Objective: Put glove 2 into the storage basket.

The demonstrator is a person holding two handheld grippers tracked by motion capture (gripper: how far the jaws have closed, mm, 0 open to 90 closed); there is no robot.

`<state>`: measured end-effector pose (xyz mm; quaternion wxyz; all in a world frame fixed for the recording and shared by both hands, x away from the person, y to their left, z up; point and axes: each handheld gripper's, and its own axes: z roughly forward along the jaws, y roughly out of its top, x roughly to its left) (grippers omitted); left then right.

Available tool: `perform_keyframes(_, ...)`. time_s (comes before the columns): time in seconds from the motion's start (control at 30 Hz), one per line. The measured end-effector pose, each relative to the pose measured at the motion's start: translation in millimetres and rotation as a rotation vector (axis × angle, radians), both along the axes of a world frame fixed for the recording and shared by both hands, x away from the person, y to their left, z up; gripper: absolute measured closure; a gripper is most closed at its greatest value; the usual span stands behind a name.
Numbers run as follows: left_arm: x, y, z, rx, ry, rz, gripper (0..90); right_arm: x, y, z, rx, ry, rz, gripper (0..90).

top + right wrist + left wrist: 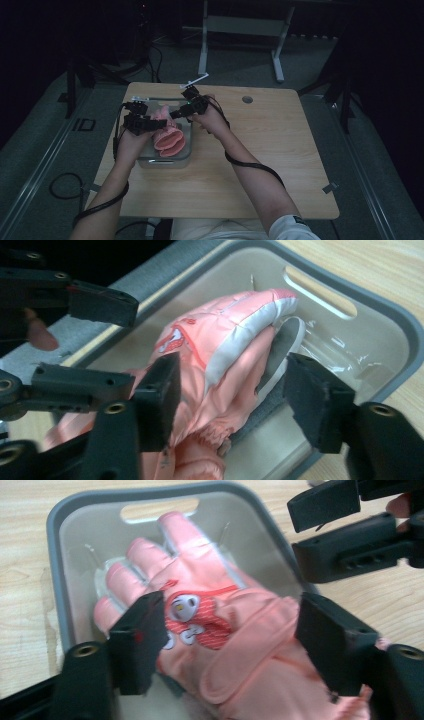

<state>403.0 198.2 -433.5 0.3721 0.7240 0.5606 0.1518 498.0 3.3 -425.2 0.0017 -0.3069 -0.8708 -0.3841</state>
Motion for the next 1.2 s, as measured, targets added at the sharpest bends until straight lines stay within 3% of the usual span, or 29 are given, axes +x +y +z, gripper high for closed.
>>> perform_keyframes(0.07,-2.6,-2.5,3.0,0.001,-0.011,-0.016,16.4,-2.2,-6.0,2.6,0.006,-0.008,0.015,31.4)
perform_keyframes(0.2,-7.7,-8.1,7.5,0.022,-0.05,-0.027,11.2,-8.2,-17.2,8.3,0.041,-0.03,0.022,22.4)
perform_keyframes(0.3,-11.4,-15.2,11.7,-0.004,-0.078,-0.054,6.7,-12.8,-22.6,12.3,0.034,-0.056,0.021,20.1)
perform_keyframes(0.47,-11.3,-18.3,15.8,-0.014,-0.074,-0.076,2.0,-17.2,-32.7,17.2,0.016,-0.079,0.018,17.9)
perform_keyframes(0.63,-15.9,-22.9,23.1,-0.037,-0.107,-0.087,2.0,-20.0,-42.1,19.6,0.016,-0.091,0.008,18.0)
perform_keyframes(0.77,-21.6,-32.4,27.6,-0.025,-0.11,-0.127,2.0,-24.8,-49.9,17.9,0.001,-0.108,0.004,18.4)
perform_keyframes(0.83,-27.3,-36.6,31.1,-0.005,-0.133,-0.131,2.0,-28.5,-56.7,14.5,-0.015,-0.123,-0.017,18.5)
perform_keyframes(1.0,-36.4,-44.3,34.7,-0.001,-0.168,-0.153,2.0,-32.8,-66.2,4.0,-0.04,-0.133,-0.034,18.5)
perform_keyframes(1.2,-47.6,-54.9,32.5,-0.048,-0.205,-0.2,2.0,-34.3,-75.0,-9.1,-0.046,-0.145,-0.058,18.5)
